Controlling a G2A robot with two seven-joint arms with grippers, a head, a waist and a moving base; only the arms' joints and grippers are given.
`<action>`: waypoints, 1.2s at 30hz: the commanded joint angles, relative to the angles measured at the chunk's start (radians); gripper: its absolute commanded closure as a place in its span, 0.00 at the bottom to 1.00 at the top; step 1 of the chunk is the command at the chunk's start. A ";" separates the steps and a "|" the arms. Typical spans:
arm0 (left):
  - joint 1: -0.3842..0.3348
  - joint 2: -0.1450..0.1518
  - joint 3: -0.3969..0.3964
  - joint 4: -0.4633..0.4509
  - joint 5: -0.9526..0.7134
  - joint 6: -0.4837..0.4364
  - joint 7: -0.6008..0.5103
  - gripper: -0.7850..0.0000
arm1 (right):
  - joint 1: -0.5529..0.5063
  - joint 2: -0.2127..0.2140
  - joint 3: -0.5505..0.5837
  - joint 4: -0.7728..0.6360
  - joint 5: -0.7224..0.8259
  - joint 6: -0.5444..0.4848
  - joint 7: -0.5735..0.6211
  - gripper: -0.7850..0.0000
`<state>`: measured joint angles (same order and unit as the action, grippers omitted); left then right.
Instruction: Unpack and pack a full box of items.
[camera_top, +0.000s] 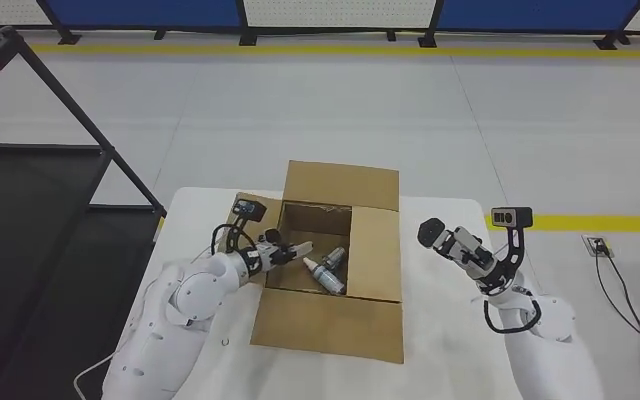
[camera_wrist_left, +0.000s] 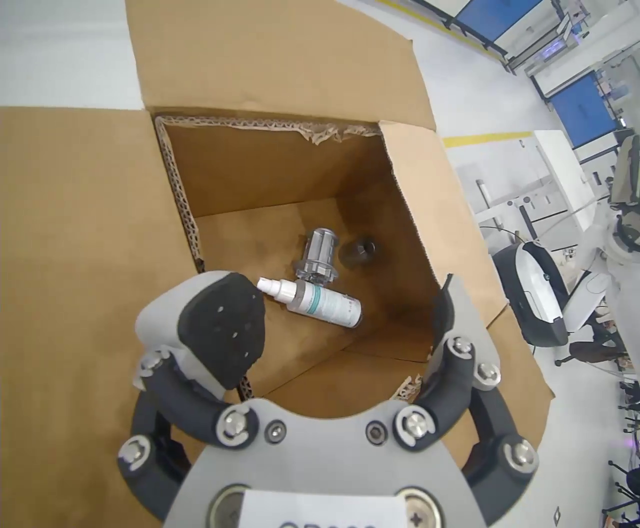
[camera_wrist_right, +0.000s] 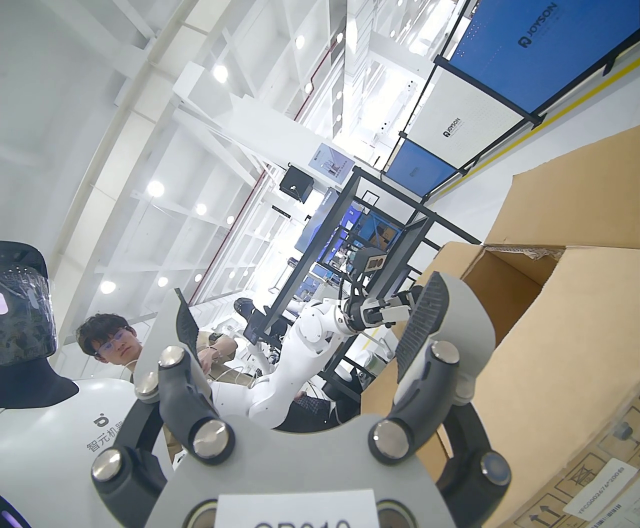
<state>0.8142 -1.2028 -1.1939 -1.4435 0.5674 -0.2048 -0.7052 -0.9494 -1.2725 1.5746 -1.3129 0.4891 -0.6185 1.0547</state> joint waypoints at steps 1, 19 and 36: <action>-0.010 -0.003 0.016 -0.010 0.000 -0.004 -0.004 0.00 | 0.001 0.002 -0.004 0.002 0.004 -0.002 0.003 0.00; -0.172 -0.054 0.177 0.169 -0.164 0.010 -0.075 0.00 | -0.045 0.025 0.004 -0.009 0.037 -0.024 0.002 0.00; -0.318 -0.152 0.322 0.508 -0.515 -0.165 -0.073 0.00 | -0.064 0.045 0.014 -0.009 0.071 -0.032 -0.010 0.00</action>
<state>0.5027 -1.3486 -0.8825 -0.9504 0.0609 -0.3587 -0.7794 -1.0140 -1.2282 1.5904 -1.3222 0.5603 -0.6502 1.0445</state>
